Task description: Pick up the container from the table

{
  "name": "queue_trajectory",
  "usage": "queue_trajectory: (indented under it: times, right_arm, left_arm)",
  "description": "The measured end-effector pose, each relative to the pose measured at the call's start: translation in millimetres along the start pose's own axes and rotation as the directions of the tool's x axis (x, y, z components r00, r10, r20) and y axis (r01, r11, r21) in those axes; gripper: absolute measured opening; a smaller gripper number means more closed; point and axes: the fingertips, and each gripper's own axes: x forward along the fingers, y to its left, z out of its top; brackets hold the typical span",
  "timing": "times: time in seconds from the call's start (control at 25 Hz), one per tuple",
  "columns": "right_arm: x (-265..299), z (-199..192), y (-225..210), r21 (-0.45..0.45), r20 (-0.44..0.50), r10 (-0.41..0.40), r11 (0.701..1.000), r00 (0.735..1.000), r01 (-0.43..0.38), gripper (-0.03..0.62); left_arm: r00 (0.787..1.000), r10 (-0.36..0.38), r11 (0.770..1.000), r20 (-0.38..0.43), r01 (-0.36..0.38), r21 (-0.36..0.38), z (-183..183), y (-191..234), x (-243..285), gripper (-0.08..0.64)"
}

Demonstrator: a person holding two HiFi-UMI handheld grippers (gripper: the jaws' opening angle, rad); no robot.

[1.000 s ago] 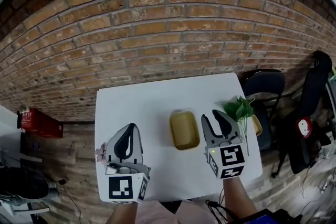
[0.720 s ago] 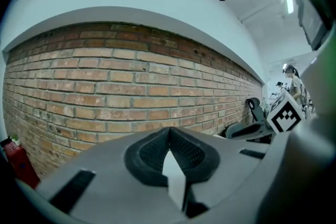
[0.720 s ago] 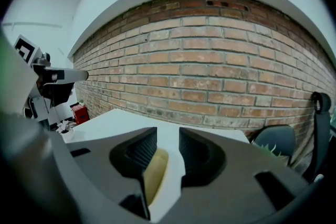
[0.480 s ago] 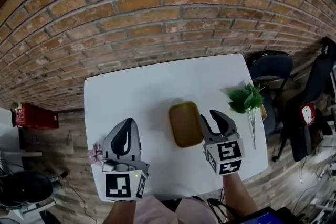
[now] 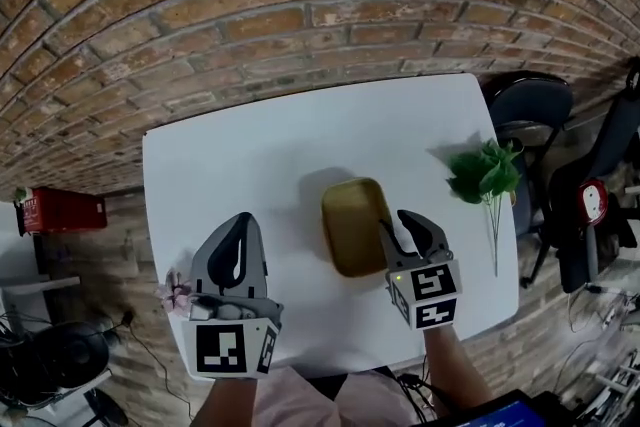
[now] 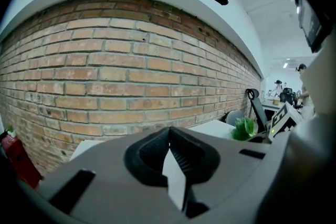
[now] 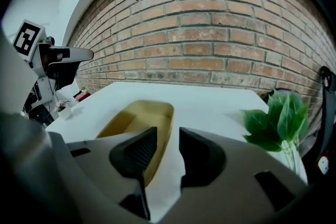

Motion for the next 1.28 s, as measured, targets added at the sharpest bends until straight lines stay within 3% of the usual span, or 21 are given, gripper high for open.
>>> queue_trajectory:
  times: [0.48,1.28]
  right_arm:
    - [15,-22,3,0.020,-0.076,0.018,1.000,0.997,-0.017,0.133]
    - [20,-28,6,0.029,-0.095,0.018,0.999,0.995,-0.015,0.084]
  left_arm:
    - [0.999,-0.008,1.000,-0.032,0.007,-0.013,-14,2,11,0.009]
    - [0.999,-0.010,1.000,-0.045,0.010,-0.013,-19,4,16,0.009]
